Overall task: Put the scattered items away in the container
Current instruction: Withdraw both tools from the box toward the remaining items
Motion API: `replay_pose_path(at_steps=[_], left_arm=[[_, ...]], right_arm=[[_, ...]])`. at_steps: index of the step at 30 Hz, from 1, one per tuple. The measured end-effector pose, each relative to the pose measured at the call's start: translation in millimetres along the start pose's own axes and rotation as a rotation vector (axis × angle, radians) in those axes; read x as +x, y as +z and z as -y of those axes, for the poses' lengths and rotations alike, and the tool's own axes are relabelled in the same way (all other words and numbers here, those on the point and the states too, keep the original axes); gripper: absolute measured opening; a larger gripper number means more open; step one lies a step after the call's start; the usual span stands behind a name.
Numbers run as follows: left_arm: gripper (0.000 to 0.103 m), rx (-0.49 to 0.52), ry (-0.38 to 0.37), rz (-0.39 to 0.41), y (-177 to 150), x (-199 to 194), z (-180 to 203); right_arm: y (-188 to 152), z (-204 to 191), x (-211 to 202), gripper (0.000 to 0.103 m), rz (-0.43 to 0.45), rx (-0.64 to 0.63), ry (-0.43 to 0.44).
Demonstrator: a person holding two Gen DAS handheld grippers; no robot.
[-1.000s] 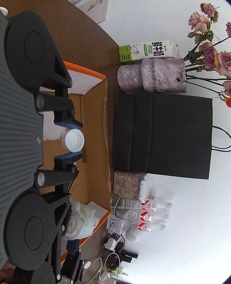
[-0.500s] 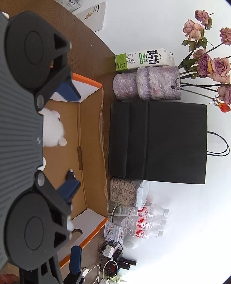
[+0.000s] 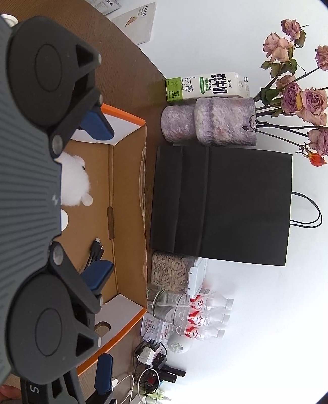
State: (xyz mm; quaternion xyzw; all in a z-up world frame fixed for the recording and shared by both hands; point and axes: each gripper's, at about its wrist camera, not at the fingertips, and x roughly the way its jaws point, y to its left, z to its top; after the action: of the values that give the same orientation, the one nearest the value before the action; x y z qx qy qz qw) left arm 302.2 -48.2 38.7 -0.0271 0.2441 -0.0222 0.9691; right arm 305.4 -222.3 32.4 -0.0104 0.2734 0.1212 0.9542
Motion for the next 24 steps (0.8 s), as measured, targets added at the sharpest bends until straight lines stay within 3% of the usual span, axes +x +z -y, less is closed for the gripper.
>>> replay_pose_path(at_steps=[24], left_arm=[[0.103,-0.035,0.022,0.112,10.7,-54.1,-13.0]], right_arm=[[1.6,-7.0,-40.7,0.103,0.064,-0.021,-0.011]])
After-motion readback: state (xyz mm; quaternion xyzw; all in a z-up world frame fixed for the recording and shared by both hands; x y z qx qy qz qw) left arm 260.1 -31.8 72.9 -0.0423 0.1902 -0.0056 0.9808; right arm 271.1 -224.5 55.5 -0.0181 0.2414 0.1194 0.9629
